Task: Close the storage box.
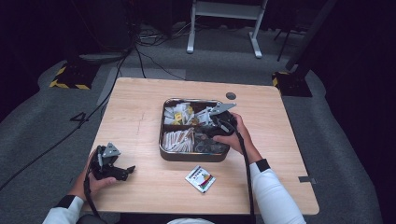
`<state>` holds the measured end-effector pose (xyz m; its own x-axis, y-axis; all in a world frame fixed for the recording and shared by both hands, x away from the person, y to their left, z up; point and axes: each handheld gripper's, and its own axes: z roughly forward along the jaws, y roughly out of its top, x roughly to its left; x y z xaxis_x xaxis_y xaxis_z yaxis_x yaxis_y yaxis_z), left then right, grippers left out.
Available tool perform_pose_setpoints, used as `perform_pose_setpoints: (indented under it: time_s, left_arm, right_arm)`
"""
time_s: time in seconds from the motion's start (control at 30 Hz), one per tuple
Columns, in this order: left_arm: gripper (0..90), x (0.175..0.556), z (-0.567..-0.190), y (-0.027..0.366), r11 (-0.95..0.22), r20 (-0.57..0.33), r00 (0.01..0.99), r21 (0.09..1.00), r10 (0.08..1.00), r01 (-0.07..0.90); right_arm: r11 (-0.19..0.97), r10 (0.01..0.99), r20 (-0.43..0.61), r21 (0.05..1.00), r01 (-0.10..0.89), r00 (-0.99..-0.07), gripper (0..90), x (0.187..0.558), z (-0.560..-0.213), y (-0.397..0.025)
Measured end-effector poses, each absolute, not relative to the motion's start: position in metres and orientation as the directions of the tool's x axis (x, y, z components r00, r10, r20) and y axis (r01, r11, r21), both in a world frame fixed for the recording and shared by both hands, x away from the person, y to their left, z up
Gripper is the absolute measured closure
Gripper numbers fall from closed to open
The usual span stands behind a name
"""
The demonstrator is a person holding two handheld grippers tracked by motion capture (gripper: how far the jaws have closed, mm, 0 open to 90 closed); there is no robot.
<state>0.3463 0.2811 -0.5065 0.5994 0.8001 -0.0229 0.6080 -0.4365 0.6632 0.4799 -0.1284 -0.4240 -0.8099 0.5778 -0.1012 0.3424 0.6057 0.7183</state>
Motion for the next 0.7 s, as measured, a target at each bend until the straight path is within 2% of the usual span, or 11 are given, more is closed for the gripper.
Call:
perform_pose_setpoints:
  time_s: [0.7]
  left_arm:
    - [0.5,0.346,-0.506,0.282,-0.442,-0.016,0.601,0.663,0.799,0.604]
  right_arm:
    - [0.602,0.592,-0.125,0.725,0.334,-0.796,28.6,0.455,-0.421,-0.172]
